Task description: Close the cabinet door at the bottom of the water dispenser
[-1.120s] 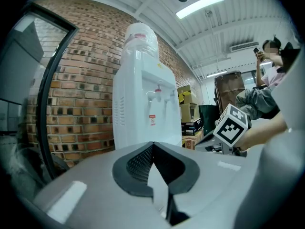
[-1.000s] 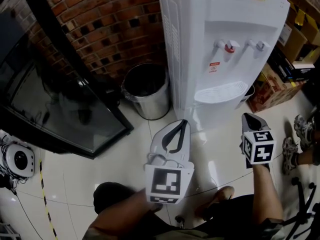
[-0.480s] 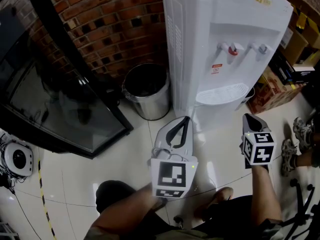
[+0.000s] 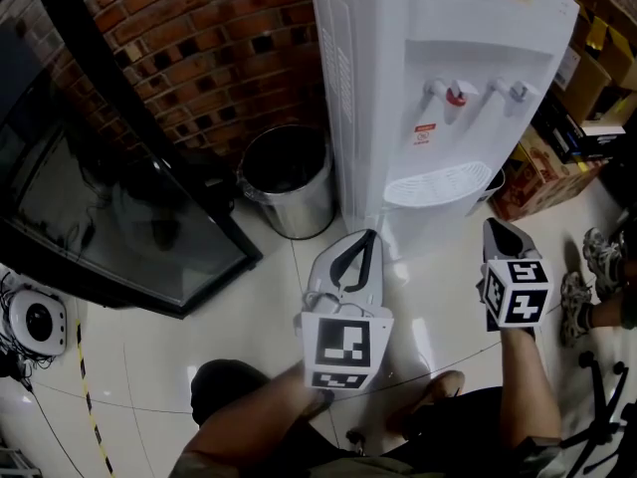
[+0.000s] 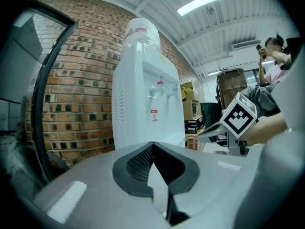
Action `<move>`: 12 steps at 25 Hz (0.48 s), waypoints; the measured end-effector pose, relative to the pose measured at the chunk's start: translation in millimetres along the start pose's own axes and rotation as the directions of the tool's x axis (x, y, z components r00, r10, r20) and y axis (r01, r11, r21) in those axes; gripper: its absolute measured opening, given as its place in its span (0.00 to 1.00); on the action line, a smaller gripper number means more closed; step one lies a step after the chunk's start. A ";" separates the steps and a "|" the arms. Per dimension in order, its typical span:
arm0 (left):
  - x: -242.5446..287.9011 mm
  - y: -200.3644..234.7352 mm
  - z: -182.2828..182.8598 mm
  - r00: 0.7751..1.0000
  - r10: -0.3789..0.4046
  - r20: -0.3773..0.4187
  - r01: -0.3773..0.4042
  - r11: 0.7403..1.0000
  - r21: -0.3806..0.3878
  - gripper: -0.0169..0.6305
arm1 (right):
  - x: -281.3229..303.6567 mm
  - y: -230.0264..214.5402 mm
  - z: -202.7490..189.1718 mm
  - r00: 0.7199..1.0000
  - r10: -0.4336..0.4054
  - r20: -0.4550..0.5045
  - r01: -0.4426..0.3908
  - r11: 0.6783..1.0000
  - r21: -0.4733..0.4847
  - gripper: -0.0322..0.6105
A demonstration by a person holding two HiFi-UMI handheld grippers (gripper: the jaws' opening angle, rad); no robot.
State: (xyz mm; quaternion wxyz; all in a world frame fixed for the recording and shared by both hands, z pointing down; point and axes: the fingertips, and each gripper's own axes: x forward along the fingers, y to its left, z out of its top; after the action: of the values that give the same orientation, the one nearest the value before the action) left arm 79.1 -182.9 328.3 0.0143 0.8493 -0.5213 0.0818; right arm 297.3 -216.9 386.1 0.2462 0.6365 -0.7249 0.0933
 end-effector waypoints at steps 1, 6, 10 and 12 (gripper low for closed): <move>1.0 -0.1 -0.1 1.000 0.001 0.000 -0.001 1.000 -0.001 0.03 | -1.5 -0.8 2.4 1.000 -0.004 0.011 0.004 1.000 0.006 0.05; -0.8 0.7 4.1 1.000 0.000 0.011 0.000 1.000 -0.001 0.03 | -19.1 0.2 27.1 0.994 -0.007 0.111 0.002 0.999 0.042 0.05; -7.7 2.7 9.9 1.000 -0.006 0.023 0.006 1.000 -0.001 0.03 | -42.9 9.7 48.5 0.982 -0.001 0.188 -0.004 1.000 0.027 0.05; -12.5 6.1 14.1 0.999 -0.004 0.034 0.004 1.000 -0.002 0.03 | -55.5 17.0 57.8 0.976 0.010 0.218 -0.015 1.000 0.021 0.05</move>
State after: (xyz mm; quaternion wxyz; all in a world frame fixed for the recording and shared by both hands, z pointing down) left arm 69.9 -176.2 312.1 0.0067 0.8516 -0.5199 0.0668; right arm 270.8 -191.2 313.0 0.1577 0.6411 -0.7504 0.0327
